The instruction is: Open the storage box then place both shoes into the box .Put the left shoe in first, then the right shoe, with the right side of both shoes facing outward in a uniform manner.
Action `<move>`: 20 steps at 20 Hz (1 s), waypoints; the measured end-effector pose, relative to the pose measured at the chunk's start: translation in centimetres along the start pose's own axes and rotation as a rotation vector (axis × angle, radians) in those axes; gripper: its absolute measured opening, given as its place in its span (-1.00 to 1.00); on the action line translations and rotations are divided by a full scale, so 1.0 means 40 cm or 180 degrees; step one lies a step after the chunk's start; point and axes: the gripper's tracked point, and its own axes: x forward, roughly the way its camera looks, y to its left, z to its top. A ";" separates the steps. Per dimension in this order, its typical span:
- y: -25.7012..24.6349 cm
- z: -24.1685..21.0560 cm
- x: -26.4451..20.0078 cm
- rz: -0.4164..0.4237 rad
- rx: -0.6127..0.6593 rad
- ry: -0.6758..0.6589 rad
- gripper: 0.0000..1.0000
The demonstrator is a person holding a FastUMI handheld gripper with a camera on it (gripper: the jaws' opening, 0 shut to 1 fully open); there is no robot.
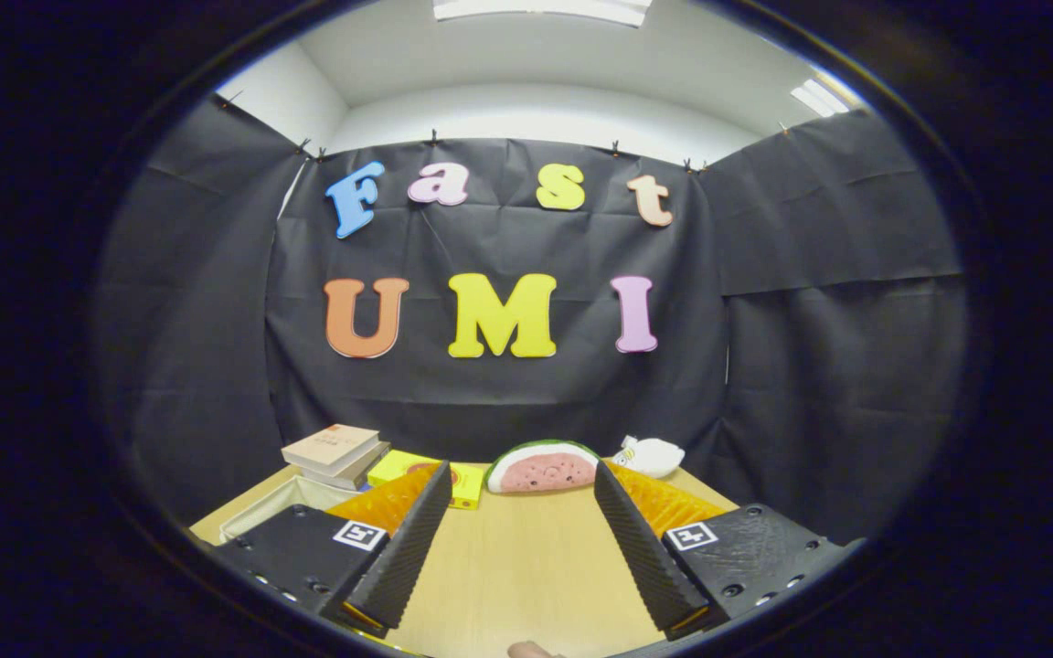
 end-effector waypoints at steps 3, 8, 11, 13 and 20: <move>-0.048 -0.014 -0.009 -0.0064 0.0013 -0.0056 0.90; -0.085 -0.028 -0.019 -0.0094 -0.0020 -0.0159 0.90; -0.095 -0.032 -0.027 -0.0099 -0.0005 -0.0194 0.90; -0.099 -0.031 -0.026 -0.0105 0.0020 -0.0211 0.90; -0.083 -0.048 -0.030 -0.0082 0.0003 -0.0157 0.90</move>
